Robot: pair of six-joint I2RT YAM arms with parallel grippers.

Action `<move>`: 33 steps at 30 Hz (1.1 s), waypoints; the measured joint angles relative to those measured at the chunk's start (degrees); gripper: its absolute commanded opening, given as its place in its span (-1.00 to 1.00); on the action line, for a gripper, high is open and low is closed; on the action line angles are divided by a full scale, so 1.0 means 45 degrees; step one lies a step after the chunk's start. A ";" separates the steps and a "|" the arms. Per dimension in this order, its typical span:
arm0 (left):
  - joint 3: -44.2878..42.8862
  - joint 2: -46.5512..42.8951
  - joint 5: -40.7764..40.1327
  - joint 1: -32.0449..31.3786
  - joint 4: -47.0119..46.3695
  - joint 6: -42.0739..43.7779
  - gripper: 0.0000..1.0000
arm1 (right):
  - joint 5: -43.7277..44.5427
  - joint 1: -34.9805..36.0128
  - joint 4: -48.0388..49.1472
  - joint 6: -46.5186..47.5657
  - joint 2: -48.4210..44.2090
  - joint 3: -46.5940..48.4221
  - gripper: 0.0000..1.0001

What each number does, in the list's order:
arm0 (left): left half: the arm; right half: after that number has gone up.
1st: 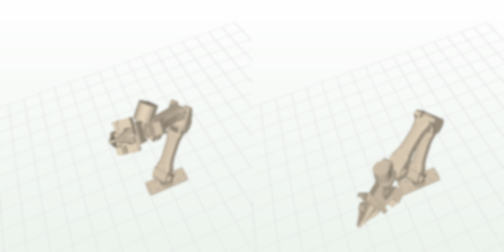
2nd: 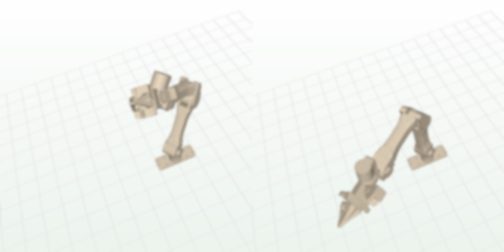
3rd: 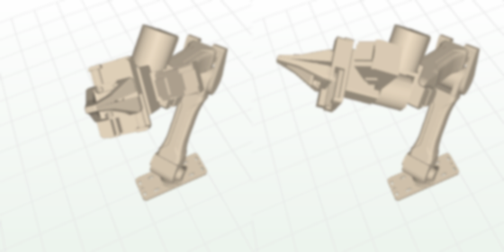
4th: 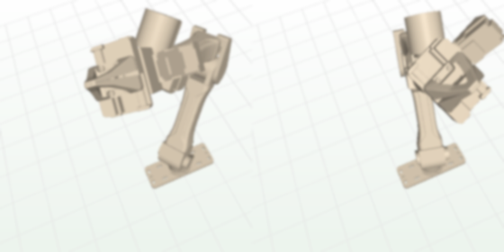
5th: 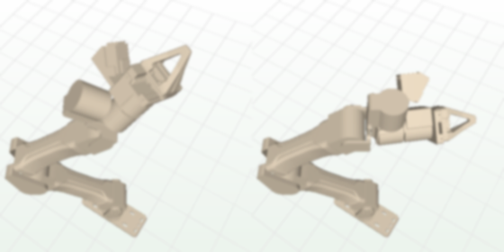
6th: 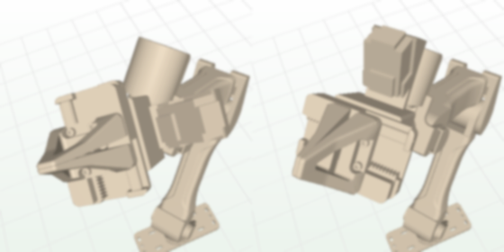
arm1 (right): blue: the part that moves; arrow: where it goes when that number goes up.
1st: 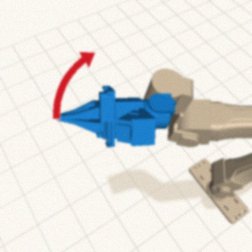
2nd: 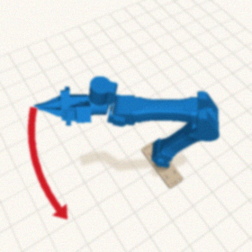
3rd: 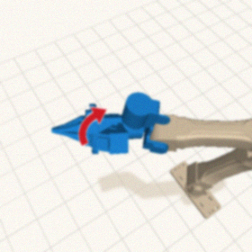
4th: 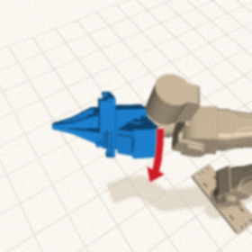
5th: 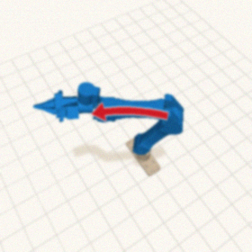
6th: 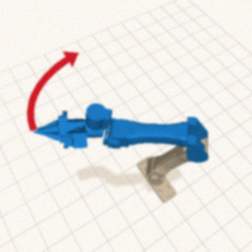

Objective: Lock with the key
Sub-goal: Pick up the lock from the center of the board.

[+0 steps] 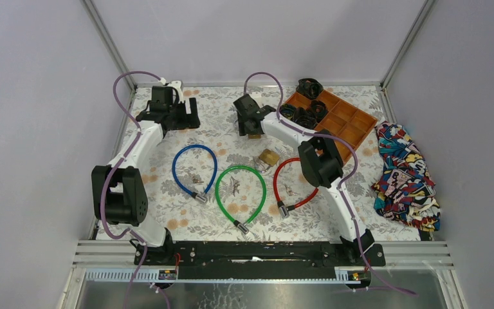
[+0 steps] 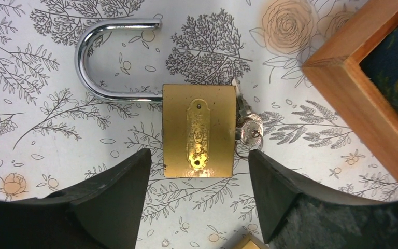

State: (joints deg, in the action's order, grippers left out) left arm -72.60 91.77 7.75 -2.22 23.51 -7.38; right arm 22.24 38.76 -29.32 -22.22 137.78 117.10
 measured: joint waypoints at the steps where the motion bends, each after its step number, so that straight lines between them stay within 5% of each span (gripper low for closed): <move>1: 0.0029 0.0000 0.0005 0.0000 -0.0005 0.0000 0.89 | -0.0063 0.0000 -0.0019 -0.0078 0.0024 0.0005 0.43; 11: 0.0097 -0.0005 0.0398 0.0000 -0.0034 0.0010 0.80 | -0.0529 -0.0073 -0.0160 -0.0690 0.0495 0.0083 0.37; 13: 0.0107 -0.0005 0.0641 0.0000 -0.0097 0.0034 0.78 | -0.0602 -0.0131 -0.0175 -0.0767 0.0505 0.0083 -0.08; 15: 0.0180 -0.0019 0.1020 -0.0019 -0.0199 0.0189 0.76 | -0.0729 -0.0219 -0.0180 -0.0729 0.0505 0.0078 -0.93; 16: 0.0243 -0.0029 0.1243 -0.0073 -0.0257 0.0359 0.75 | -0.0767 -0.0257 -0.0175 -0.0724 0.0505 0.0068 -1.00; 22: 0.0627 -0.0029 0.3575 -0.0850 -0.0481 0.3939 0.74 | -0.1224 -0.0427 0.0908 -0.0248 -0.0126 -0.1141 -1.00; 33: 0.0704 0.1190 0.6591 -0.2715 -0.0393 1.3406 0.88 | -0.3667 -0.0884 0.5401 -0.0034 -0.4711 -0.8500 -1.00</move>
State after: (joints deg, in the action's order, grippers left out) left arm -69.43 97.12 37.41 -14.44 21.74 52.95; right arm 5.74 34.79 -5.02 -22.37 116.57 78.85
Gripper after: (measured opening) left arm 0.922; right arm 0.557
